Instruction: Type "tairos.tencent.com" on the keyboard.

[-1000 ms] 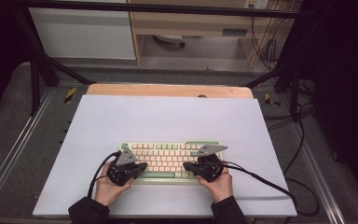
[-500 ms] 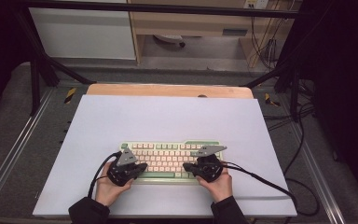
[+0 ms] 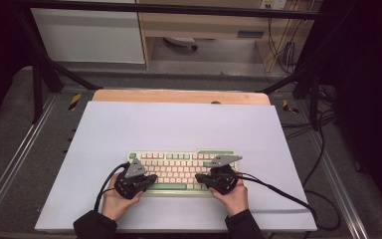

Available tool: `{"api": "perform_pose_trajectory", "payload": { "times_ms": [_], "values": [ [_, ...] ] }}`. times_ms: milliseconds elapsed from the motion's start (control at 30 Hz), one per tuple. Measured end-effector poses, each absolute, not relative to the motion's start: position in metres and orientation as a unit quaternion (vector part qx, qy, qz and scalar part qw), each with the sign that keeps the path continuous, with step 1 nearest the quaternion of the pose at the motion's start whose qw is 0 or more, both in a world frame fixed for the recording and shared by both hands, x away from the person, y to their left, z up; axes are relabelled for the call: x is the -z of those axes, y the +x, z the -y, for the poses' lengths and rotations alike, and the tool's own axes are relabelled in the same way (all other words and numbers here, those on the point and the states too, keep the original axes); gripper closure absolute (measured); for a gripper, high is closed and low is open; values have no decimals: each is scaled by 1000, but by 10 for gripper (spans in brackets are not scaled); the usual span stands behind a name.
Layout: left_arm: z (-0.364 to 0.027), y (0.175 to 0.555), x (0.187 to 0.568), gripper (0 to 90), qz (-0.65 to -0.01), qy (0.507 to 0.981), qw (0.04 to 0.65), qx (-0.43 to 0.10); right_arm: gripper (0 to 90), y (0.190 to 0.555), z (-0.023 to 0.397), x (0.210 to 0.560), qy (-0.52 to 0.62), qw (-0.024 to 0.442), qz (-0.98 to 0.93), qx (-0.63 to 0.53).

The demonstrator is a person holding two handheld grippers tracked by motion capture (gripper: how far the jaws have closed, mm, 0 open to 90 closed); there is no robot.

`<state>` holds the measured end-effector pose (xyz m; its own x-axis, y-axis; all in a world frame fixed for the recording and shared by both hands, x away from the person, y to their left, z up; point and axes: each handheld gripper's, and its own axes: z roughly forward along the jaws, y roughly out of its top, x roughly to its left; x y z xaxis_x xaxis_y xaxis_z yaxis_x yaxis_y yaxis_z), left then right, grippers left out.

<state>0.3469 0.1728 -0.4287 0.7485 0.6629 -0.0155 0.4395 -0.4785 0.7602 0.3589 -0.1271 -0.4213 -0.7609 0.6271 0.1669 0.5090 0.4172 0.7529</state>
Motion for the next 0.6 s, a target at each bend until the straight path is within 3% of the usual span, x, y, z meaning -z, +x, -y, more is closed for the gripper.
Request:
{"api": "perform_pose_trajectory", "payload": {
  "times_ms": [600],
  "values": [
    [-187, 349, 414, 897, -337, 837, 404, -151, 900, 359, 127, 422, 337, 69, -840, -420]
  ]
}}
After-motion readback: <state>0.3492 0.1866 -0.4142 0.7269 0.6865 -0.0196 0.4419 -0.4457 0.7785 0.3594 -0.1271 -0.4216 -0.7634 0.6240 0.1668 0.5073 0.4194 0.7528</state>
